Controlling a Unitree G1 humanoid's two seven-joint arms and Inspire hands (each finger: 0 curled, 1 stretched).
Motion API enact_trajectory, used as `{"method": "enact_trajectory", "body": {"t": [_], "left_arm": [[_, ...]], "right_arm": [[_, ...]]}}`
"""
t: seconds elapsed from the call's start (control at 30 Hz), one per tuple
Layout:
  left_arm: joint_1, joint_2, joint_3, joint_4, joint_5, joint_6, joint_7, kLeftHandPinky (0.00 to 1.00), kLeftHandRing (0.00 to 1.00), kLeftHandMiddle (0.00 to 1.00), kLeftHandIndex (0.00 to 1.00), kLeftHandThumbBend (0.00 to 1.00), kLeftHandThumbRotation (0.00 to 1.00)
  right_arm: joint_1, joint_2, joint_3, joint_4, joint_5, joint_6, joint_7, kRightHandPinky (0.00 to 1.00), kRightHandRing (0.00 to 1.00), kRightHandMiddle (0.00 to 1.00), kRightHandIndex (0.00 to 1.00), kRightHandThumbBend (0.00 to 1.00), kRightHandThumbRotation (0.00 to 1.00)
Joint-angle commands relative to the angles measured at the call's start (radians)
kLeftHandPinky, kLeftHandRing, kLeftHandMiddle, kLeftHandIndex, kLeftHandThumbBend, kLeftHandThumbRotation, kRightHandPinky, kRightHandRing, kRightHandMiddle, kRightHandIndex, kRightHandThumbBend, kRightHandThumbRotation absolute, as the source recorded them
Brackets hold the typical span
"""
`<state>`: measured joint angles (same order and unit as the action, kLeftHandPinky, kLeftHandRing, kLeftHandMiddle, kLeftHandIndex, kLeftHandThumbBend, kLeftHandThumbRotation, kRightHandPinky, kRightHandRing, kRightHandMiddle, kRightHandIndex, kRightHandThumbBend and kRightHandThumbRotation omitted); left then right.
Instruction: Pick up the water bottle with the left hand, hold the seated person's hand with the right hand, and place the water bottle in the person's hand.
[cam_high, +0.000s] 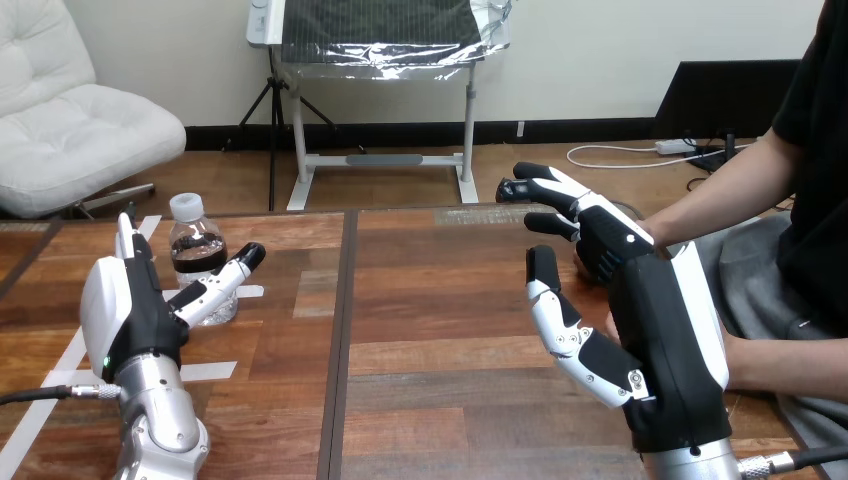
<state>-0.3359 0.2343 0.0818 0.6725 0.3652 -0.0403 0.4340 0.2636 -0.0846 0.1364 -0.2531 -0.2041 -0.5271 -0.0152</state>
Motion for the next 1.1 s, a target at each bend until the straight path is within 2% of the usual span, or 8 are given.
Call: {"method": "enact_trajectory", "body": {"t": [0.0,0.23,0.6,0.8,0.9,1.07], "left_arm": [[-0.110,0.037,-0.029,0.024,0.031,0.011,0.028,0.87,0.95,0.97,0.99,0.98,0.55],[-0.142,0.057,-0.049,0.081,0.048,0.015,0.050,0.87,0.96,0.98,0.98,0.96,0.54],[-0.199,0.083,-0.076,0.174,0.063,0.028,0.076,0.94,0.96,0.99,0.98,0.94,0.55],[-0.228,0.102,-0.106,0.219,0.084,0.027,0.098,0.95,0.96,0.98,0.97,0.92,0.53],[-0.247,0.109,-0.117,0.245,0.092,0.044,0.094,0.96,0.96,0.98,0.97,0.91,0.54],[-0.270,0.117,-0.125,0.292,0.093,0.021,0.107,0.95,0.95,0.97,0.96,0.91,0.53]], "right_arm": [[-0.058,-0.001,-0.016,-0.011,0.007,0.000,0.002,0.77,0.85,0.84,0.71,0.05,0.00],[-0.065,-0.005,-0.018,0.002,0.007,-0.013,0.003,0.78,0.84,0.84,0.71,0.05,0.00],[-0.064,-0.007,-0.020,0.000,0.014,-0.010,0.006,0.78,0.83,0.83,0.71,0.06,0.00],[-0.063,-0.005,-0.023,0.003,0.018,-0.013,0.008,0.77,0.83,0.83,0.70,0.06,0.00],[-0.064,-0.005,-0.025,0.003,0.019,-0.013,0.010,0.77,0.83,0.83,0.70,0.06,0.00],[-0.064,-0.007,-0.028,0.002,0.011,-0.013,0.011,0.77,0.83,0.83,0.70,0.06,0.00]]}}
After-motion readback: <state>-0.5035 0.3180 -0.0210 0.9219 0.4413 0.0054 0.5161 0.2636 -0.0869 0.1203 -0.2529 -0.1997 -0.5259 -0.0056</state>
